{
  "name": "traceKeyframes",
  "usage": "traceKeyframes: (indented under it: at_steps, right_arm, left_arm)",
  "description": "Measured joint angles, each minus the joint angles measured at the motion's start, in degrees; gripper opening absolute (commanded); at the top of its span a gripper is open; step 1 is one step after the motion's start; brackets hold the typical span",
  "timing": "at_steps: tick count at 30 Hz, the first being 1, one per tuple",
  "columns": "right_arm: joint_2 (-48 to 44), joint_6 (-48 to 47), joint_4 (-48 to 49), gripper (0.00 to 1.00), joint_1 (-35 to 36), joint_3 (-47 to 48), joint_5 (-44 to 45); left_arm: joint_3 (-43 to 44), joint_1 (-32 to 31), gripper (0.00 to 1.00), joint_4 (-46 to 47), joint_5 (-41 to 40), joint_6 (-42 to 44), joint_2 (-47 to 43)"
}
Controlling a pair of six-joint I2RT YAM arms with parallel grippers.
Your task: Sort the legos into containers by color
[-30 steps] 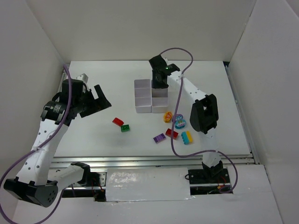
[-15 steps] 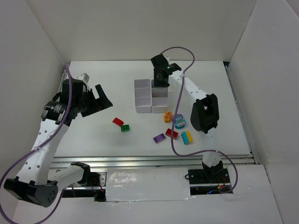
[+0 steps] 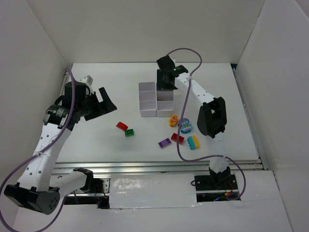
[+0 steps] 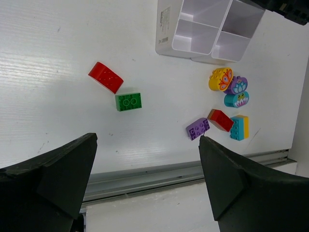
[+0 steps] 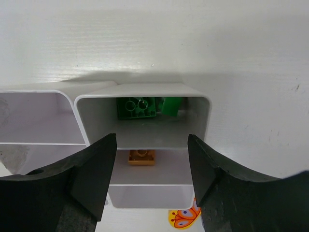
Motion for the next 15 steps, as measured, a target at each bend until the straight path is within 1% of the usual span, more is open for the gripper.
traceKeyframes:
  at_steps: [5,8,9,12,15]
  right_arm:
    - [-0.20,0.07,0.22,0.71,0.35,-0.11,-1.60]
    - [-1.84,0.44,0.22,0.77,1.53,-1.42,-2.64]
    - [-2.82,0.46,0.26,0.84,2.49,-2.14,-2.86]
    - [-6.69,1.11,0.26,0.87,8.11,-4.63,-3.98]
    - [-9.70,3.10,0.31,0.87,16.28,-6.60,-4.42]
  left_arm:
    - [-0.15,0.00,0.99,0.00,0.04,0.63,0.00]
    - [0.09,0.00,0.99,-0.72,-1.64,-0.02,0.15]
    - [0.61,0.00,0.99,-1.62,-3.23,-1.01,0.37]
    - [3.41,0.07,0.99,-5.38,-8.79,-4.46,1.60]
    - [6.19,0.59,0.99,-9.01,-15.45,-8.83,2.16]
